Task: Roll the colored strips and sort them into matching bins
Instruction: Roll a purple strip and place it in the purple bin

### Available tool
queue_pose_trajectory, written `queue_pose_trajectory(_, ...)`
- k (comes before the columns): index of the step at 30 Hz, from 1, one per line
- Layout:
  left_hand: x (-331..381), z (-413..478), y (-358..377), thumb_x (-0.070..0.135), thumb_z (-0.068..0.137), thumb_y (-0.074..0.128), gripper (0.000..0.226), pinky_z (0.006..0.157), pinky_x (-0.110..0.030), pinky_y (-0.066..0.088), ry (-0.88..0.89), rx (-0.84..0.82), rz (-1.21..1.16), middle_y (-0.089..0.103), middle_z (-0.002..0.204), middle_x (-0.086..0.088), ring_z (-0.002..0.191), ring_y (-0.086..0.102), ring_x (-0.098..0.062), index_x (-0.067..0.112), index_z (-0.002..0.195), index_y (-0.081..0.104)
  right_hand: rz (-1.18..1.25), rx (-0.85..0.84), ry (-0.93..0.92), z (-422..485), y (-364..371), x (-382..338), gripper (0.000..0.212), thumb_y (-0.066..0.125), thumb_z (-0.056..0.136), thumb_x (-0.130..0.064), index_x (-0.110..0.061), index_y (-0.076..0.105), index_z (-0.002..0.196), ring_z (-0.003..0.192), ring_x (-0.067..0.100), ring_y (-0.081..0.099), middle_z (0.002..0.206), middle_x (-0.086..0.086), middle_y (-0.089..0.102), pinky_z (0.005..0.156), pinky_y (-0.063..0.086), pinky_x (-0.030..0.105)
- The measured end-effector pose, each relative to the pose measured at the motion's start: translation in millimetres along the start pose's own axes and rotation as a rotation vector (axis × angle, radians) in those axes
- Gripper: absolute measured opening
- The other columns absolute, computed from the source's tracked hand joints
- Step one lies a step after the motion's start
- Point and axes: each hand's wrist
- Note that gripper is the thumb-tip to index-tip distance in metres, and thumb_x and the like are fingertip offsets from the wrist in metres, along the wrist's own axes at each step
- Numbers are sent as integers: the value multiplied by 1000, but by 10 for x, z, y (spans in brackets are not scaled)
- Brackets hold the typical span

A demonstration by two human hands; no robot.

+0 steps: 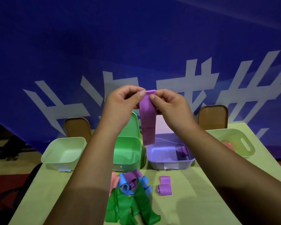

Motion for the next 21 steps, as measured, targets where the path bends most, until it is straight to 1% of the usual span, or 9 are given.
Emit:
queue_pose_trajectory(6,49,-45,-41,20,102,75,11,73,-20,60,-7,0,10,81,92,2,82,76,-8,16,110,82,-5,3,9,-25,23,-35,15,67,106,-32,-25,79,112,92,20,78,96,-3,81,85,65,53)
queue_pose_trajectory(12,49,-95,-95,27,104,72,14,73,-20,60,-9,7,58,81,95,5,87,78,-10,21,112,81,-18,12,6,-69,75,-69,16,67,106,-34,-24,80,109,89,20,77,95,-3,80,83,65,53)
queue_pose_trajectory(17,71,-100,-125,27,103,73,12,78,-28,65,-11,31,46,82,95,4,88,79,-14,21,109,82,8,16,2,-78,111,-119,16,66,107,-31,-23,79,109,87,18,77,92,-4,79,79,67,49)
queue_pose_trajectory(21,111,-106,-145,26,104,73,12,80,-31,67,-18,31,29,82,95,4,88,79,-15,22,108,83,6,10,-21,-51,111,-161,15,68,106,-31,-25,78,116,90,14,77,97,-7,79,75,68,45)
Point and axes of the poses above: each hand's wrist, its own z-axis towards the middle knuckle, its own y-axis out of the palm, x = y × z
